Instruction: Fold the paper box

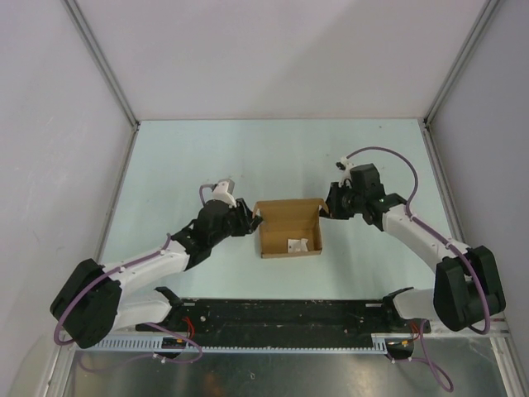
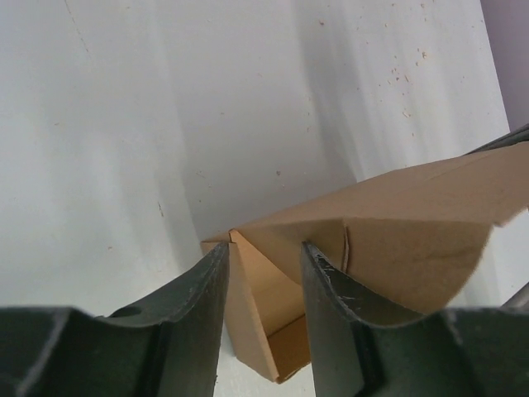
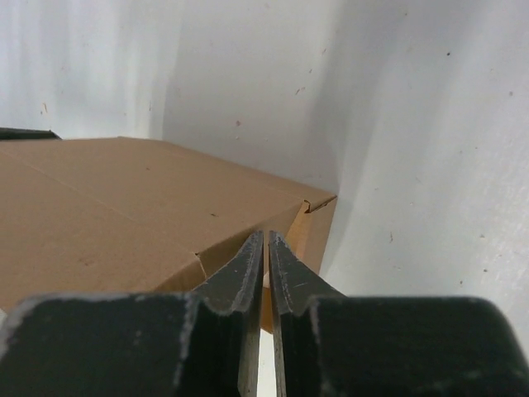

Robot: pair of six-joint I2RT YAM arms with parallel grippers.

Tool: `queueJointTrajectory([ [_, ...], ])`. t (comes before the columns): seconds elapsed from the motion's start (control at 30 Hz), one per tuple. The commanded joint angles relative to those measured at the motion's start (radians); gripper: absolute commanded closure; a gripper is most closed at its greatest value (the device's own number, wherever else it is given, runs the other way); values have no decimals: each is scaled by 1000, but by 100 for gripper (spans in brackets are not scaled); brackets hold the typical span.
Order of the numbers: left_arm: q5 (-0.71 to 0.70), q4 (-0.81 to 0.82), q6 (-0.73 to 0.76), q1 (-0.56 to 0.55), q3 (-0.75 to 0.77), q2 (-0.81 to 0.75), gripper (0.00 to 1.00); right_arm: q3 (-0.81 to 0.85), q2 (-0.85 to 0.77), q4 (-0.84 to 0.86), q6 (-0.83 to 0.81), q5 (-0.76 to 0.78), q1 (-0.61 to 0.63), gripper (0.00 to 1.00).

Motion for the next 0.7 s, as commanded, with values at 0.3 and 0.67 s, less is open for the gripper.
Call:
queueJointTrajectory([
  [0.3, 45, 64, -4, -35, -49, -25, 60, -67, -92, -29, 39, 94, 86, 89],
  [0.67, 27, 14, 6, -35, -144, -242, 60, -144, -242, -38, 63, 137, 34, 80],
])
